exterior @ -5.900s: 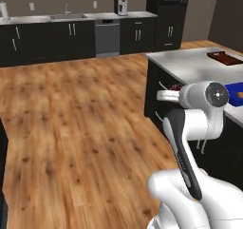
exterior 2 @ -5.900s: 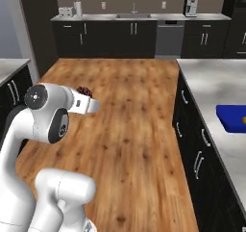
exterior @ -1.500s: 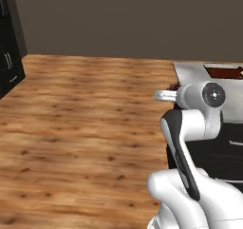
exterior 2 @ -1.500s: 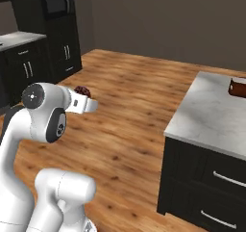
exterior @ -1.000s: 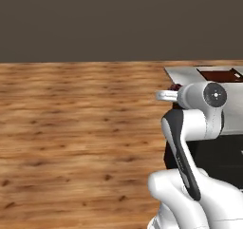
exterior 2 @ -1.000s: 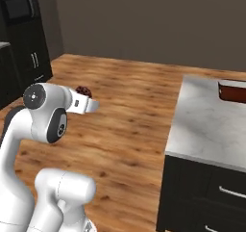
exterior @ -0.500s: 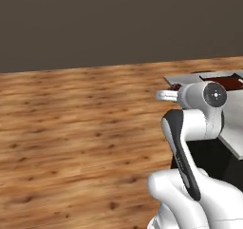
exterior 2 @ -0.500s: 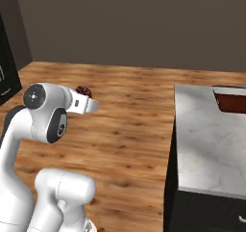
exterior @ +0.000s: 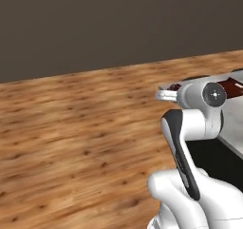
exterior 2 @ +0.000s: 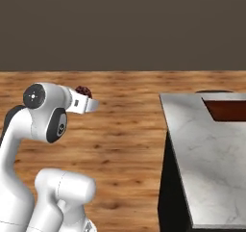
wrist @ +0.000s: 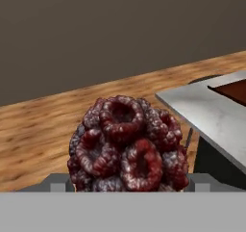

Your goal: Take the cake and donut from the fridge and place them on the empty tray on the dining counter.

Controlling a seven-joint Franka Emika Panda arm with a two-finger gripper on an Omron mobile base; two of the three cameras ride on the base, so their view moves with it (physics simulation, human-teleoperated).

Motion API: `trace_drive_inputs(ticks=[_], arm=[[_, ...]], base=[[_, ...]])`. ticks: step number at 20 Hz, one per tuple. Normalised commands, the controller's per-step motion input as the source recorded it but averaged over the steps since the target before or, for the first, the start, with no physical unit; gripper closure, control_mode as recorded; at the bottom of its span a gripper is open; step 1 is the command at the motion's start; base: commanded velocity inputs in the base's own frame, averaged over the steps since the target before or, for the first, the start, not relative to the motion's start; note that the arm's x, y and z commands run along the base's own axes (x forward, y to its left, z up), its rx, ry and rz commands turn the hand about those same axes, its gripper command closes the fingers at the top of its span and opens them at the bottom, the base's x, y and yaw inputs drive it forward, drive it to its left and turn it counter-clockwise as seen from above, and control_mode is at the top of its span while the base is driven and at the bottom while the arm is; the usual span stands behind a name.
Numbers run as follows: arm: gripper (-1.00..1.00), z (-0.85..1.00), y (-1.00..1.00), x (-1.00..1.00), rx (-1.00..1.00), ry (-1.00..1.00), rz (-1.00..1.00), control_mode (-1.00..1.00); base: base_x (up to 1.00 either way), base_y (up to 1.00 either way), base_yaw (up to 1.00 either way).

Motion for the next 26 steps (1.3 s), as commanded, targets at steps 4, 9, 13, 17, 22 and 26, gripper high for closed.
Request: trace_drive_inputs(ticks=[4,9,13,17,22,26], arm=[[1.0,0.0,0.0,0.0,0.0,0.0,0.0,1.0],[1.0,0.0,0.0,0.0,0.0,0.0,0.0,1.0],[1.0,0.0,0.0,0.0,0.0,0.0,0.0,1.0],[1.0,0.0,0.0,0.0,0.0,0.0,0.0,1.0],[1.0,0.0,0.0,0.0,0.0,0.0,0.0,1.0],[1.0,0.0,0.0,0.0,0.0,0.0,0.0,1.0]], base=[[0.52,0.36,-0.37],[0.43,0.36,-0.38],[0.4,0.44,-0.38],[0.41,0.47,-0.39],[0.31,0.42,-0.4],[0.27,0.42,-0.4]])
